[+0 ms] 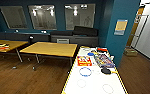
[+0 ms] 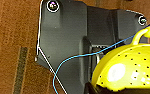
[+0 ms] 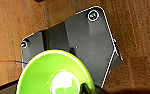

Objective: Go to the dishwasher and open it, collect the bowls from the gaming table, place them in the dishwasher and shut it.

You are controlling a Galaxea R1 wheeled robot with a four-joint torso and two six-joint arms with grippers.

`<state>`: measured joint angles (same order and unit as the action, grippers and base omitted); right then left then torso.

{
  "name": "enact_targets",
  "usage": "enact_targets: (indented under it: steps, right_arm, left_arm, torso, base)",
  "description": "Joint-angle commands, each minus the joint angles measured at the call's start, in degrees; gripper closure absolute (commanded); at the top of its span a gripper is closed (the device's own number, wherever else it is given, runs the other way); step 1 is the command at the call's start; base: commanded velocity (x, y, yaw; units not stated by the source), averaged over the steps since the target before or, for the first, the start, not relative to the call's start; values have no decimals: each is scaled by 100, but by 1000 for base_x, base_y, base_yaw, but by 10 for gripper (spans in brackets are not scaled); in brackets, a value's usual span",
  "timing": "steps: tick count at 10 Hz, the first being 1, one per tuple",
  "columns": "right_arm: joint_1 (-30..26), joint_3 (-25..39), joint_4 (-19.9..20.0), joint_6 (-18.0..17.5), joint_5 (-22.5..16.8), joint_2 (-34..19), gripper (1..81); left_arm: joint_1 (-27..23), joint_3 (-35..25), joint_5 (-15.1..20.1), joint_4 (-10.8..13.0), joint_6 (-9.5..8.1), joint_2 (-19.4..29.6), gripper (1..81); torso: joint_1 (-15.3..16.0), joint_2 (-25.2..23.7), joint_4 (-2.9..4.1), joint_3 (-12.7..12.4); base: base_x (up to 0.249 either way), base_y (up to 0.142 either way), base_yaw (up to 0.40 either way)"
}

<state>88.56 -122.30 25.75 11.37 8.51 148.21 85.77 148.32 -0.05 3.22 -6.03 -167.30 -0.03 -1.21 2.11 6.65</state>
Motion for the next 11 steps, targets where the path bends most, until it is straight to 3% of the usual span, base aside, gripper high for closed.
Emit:
enact_targets:
  steps: [1, 11]
  right_arm:
    - [-168, -47, -79, 23, -394, -79, 811]
    - [-159, -276, -202, 23, -394, 150, 811]
  left_arm:
    - [-205, 4, 321, 39, 32, 30, 811]
    - [-179, 285, 304, 39, 41, -93, 811]
  torso:
    - [3, 0, 0, 0]
    - [3, 0, 0, 0]
  base:
    - [-138, 0, 0]
    - [-139, 0, 0]
